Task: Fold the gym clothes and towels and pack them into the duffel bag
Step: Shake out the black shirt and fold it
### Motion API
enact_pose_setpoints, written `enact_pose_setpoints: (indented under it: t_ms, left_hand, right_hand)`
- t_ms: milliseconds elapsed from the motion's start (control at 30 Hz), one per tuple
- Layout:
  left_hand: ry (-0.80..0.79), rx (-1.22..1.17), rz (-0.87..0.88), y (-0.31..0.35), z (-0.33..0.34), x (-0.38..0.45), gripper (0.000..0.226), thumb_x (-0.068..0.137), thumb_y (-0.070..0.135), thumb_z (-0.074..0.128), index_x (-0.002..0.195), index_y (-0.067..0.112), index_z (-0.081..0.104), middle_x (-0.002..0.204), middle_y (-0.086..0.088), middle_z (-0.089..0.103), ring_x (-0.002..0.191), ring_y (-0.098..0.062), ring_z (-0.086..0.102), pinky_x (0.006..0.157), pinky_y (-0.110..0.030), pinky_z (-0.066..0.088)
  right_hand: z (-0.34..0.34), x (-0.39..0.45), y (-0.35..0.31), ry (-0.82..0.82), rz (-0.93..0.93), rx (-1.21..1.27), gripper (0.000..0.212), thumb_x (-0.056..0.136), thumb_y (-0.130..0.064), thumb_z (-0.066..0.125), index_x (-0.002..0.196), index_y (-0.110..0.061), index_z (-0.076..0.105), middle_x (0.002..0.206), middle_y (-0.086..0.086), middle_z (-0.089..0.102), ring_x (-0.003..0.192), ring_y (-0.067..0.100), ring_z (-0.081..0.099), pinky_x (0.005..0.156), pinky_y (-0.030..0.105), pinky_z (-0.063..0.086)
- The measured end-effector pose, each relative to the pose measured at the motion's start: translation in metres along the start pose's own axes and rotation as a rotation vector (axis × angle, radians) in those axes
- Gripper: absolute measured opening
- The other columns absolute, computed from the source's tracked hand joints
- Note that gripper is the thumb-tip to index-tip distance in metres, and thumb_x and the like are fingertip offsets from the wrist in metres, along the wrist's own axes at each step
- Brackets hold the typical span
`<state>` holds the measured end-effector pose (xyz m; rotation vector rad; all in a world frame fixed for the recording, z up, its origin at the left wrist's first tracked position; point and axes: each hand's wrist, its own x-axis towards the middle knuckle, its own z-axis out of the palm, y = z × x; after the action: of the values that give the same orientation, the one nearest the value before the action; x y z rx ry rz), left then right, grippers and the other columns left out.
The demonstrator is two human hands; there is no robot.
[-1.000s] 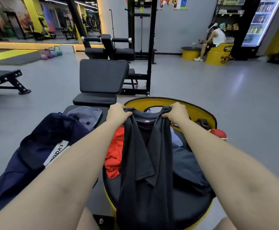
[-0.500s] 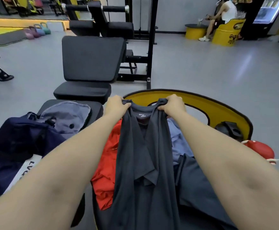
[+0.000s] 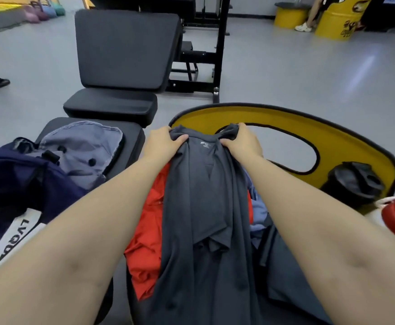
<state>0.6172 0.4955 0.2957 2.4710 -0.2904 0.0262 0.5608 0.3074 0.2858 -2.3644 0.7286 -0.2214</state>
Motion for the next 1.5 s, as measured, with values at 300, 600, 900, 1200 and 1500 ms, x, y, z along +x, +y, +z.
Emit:
enact_pose_setpoints:
  t_ms: [300, 600, 900, 1200, 1500]
  left_hand:
    - [-0.106, -0.197, -0.020, -0.024, -0.004, -0.077, 0.076, 0.084, 0.037, 0.069, 0.142, 0.008, 0.031, 0.140, -0.010, 0.047, 0.129, -0.029, 0.044, 0.098, -0.036, 0.040]
    - [-0.405, 0.404, 0.175, -0.046, -0.004, -0.179, 0.086, 0.091, 0.048, 0.054, 0.152, 0.021, -0.001, 0.160, -0.007, -0.006, 0.147, -0.024, 0.003, 0.116, -0.041, 0.021]
    - [-0.549, 0.327, 0.093, -0.066, -0.002, -0.277, 0.073, 0.097, 0.034, 0.049, 0.152, 0.021, 0.002, 0.160, -0.003, -0.005, 0.146, -0.022, 0.011, 0.115, -0.040, 0.023]
    - [-0.633, 0.397, 0.082, -0.086, 0.017, -0.363, 0.070, 0.099, 0.037, 0.043, 0.152, 0.020, 0.001, 0.160, -0.004, -0.005, 0.147, -0.023, 0.003, 0.117, -0.042, 0.018]
    - [-0.563, 0.089, -0.059, -0.107, 0.029, -0.418, 0.064, 0.100, 0.032, 0.044, 0.152, 0.020, 0.009, 0.160, -0.004, 0.001, 0.146, -0.023, 0.010, 0.117, -0.038, 0.021]
  right_hand:
    - [-0.006, -0.075, 0.015, -0.088, -0.018, -0.048, 0.077, 0.091, -0.036, 0.062, 0.150, -0.010, 0.020, 0.151, 0.012, 0.033, 0.136, 0.029, 0.036, 0.098, 0.040, 0.040]
    - [-0.008, -0.178, 0.028, -0.329, -0.126, -0.164, 0.075, 0.094, -0.036, 0.058, 0.153, -0.017, 0.016, 0.157, 0.005, 0.023, 0.140, 0.025, 0.030, 0.108, 0.038, 0.034]
    - [-0.011, -0.268, 0.056, -0.413, -0.118, -0.199, 0.071, 0.095, -0.036, 0.056, 0.152, -0.018, 0.018, 0.157, 0.003, 0.024, 0.141, 0.022, 0.030, 0.107, 0.038, 0.036]
    - [0.001, -0.345, 0.097, -0.446, -0.092, -0.258, 0.071, 0.095, -0.038, 0.056, 0.153, -0.021, 0.018, 0.159, 0.000, 0.019, 0.145, 0.018, 0.021, 0.111, 0.036, 0.033]
    - [0.015, -0.401, 0.134, -0.448, -0.083, -0.276, 0.066, 0.096, -0.039, 0.053, 0.152, -0.025, 0.020, 0.159, -0.005, 0.017, 0.145, 0.016, 0.019, 0.112, 0.038, 0.032]
